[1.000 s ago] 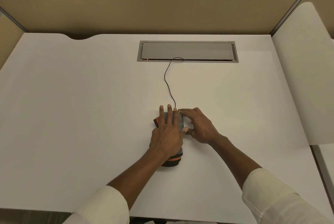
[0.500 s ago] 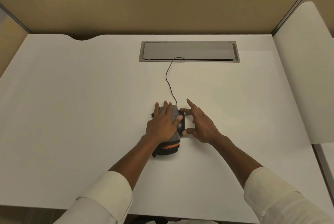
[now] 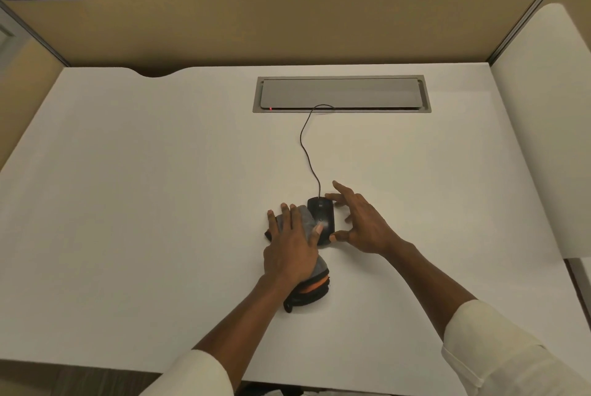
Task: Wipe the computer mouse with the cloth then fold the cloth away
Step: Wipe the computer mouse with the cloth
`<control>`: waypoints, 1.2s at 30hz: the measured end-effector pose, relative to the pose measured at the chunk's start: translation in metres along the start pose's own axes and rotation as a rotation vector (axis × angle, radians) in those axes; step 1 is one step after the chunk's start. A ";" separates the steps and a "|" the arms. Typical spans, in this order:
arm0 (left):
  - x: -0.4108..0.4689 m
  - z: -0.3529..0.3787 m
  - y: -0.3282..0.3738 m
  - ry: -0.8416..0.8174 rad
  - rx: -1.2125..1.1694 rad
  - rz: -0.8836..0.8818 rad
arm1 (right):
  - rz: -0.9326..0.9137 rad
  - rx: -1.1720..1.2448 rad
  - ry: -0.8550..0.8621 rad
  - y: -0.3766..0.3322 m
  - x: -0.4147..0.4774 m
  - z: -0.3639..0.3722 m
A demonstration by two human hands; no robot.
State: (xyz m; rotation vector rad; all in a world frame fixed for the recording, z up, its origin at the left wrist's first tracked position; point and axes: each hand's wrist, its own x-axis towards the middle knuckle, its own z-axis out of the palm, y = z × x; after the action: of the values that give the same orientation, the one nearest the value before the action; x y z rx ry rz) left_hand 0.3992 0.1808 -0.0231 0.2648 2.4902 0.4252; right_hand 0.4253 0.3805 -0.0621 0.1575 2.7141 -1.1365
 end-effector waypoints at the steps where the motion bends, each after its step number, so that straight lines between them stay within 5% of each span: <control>1: -0.002 0.000 -0.001 -0.008 -0.015 -0.004 | 0.006 0.012 -0.004 0.000 0.001 0.000; 10: -0.020 0.003 -0.008 0.092 -0.399 -0.062 | 0.058 0.022 -0.024 -0.009 -0.006 -0.007; 13: -0.038 0.004 -0.010 0.103 -0.661 -0.031 | 0.115 0.021 0.147 -0.026 -0.025 -0.006; 16: -0.059 0.008 -0.006 0.066 -0.828 0.038 | 0.188 0.321 0.343 -0.066 -0.058 -0.005; 19: -0.079 0.015 0.003 0.015 -0.909 0.129 | 0.299 0.648 0.240 -0.102 -0.094 -0.003; 23: -0.094 0.027 0.016 -0.111 -0.800 0.192 | 0.456 0.887 0.093 -0.122 -0.121 0.001; 29: -0.087 0.023 0.006 -0.254 -0.893 0.205 | 0.571 0.908 0.059 -0.102 -0.129 -0.020; 32: -0.067 0.006 0.002 -0.068 -0.804 0.105 | 0.543 0.702 0.111 -0.085 -0.125 -0.029; 36: -0.030 -0.013 -0.016 0.258 -0.275 0.293 | 0.372 0.401 0.215 -0.076 -0.107 -0.045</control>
State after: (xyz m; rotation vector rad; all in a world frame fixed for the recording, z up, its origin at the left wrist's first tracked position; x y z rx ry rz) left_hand 0.4147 0.1539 -0.0032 0.4908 2.6057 0.9679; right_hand 0.5108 0.3573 0.0451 0.8466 2.4343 -1.5933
